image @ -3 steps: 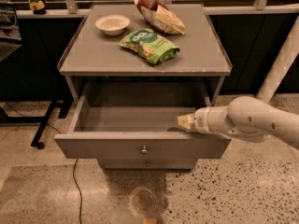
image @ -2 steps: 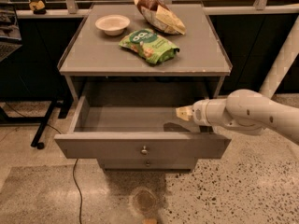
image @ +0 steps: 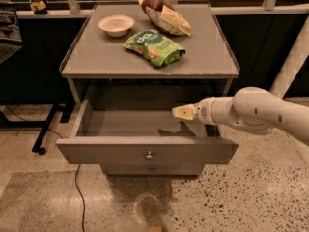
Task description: Open top drawer
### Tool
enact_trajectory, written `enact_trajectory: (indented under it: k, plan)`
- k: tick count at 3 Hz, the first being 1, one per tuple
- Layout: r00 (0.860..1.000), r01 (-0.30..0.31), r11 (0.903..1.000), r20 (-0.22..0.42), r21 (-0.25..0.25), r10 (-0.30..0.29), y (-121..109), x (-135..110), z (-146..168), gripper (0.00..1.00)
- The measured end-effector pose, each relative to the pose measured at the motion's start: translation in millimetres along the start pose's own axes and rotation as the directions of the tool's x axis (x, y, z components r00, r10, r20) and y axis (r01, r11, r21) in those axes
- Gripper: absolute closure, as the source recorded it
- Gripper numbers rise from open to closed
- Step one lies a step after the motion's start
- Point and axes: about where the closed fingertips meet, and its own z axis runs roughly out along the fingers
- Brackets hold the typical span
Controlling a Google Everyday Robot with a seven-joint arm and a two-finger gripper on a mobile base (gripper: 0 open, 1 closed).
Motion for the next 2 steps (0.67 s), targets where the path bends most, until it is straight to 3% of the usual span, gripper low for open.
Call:
enact_trajectory:
  k: [1, 2]
  plan:
    - [1.000, 0.000, 1.0000, 0.000, 0.000, 0.000, 0.1, 0.0, 0.0, 0.00]
    - [1.000, 0.000, 1.0000, 0.000, 0.000, 0.000, 0.1, 0.0, 0.0, 0.00]
